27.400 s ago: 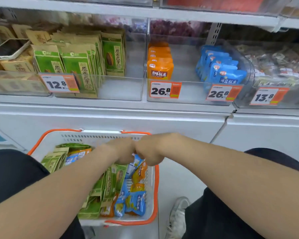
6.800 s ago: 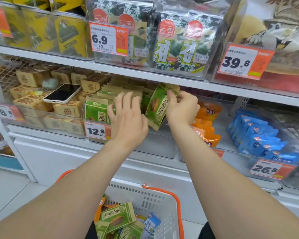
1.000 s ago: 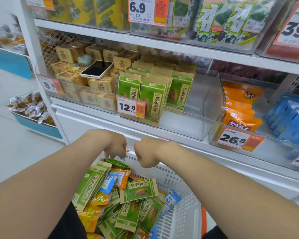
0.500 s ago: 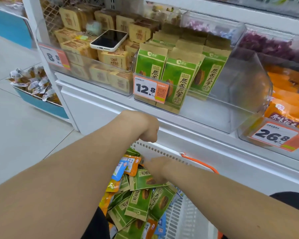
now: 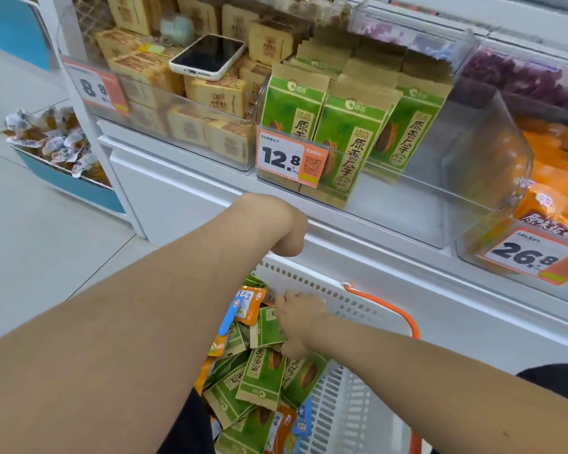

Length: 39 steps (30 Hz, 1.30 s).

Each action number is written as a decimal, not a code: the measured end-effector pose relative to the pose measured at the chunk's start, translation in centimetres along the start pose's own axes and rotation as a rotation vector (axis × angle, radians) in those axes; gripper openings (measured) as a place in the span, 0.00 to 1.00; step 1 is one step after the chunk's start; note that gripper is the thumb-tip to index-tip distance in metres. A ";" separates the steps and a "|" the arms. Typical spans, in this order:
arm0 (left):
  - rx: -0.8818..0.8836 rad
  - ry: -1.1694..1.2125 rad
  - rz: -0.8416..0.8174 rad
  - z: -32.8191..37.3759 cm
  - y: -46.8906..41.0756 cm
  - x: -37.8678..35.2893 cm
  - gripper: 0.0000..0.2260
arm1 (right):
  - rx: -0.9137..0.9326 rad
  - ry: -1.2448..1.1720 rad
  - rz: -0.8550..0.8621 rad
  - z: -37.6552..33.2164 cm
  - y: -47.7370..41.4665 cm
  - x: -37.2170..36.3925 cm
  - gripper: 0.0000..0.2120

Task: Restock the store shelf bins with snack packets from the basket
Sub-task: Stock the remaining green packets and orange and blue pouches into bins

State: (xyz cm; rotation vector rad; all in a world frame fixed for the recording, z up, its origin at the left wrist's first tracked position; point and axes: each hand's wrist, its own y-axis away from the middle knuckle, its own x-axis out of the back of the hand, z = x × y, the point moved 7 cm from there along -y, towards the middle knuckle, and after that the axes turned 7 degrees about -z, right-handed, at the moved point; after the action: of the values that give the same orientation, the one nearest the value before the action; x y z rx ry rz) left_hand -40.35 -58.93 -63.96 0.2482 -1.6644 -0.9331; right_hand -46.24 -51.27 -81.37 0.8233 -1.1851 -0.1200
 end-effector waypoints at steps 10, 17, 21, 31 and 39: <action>0.167 -0.057 -0.046 -0.3 4.6 0.5 0.19 | 0.027 -0.325 0.486 4.1 6.9 7.9 0.32; 0.223 0.570 0.134 -1.0 5.8 0.8 0.32 | -0.142 -0.904 0.806 5.7 12.9 9.9 0.30; -0.087 0.934 0.516 -0.1 6.6 4.1 0.31 | -0.227 -1.166 0.973 7.1 15.9 11.2 0.36; -0.484 1.172 1.098 1.7 10.9 8.3 0.16 | -0.058 -1.336 1.251 12.4 21.9 16.7 0.11; -0.438 1.043 1.406 3.4 12.6 10.1 0.15 | -0.082 -1.258 1.451 16.2 25.7 20.6 0.09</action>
State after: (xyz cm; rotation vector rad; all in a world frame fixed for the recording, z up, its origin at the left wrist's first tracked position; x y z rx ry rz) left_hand -42.87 -55.22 -48.10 -0.6056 -0.3455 0.0322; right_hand -60.06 -51.31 -47.34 -0.4946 -2.6589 0.5949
